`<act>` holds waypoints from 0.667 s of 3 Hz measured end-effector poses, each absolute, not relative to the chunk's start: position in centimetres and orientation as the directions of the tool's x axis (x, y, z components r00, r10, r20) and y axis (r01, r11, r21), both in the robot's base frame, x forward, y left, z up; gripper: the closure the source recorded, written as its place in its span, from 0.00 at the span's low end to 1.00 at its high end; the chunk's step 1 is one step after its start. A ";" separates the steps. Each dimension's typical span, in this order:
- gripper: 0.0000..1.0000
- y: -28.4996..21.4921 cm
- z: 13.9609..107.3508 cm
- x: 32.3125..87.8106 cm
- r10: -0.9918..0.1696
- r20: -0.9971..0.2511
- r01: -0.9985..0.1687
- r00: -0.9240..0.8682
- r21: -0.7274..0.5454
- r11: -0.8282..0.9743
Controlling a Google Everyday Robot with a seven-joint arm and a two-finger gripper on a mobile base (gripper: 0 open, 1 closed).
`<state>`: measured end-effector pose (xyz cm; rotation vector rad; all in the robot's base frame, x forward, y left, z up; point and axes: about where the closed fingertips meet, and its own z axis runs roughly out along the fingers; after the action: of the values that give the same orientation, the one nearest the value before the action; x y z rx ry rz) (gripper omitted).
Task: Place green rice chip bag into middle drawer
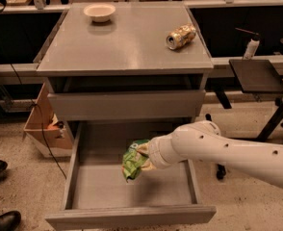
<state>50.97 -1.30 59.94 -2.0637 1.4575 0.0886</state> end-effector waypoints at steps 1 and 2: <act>1.00 -1.0 56.1 52.0 -0.842 -0.382 -0.884 0.382 -0.417 -0.212; 1.00 -0.5 52.6 52.5 -0.841 -0.383 -0.883 0.381 -0.419 -0.210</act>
Offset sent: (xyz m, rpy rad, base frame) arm 0.0264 0.0154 -0.1141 0.0029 -0.0068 -0.0169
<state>52.53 -0.46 52.64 -2.0674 1.4768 0.0947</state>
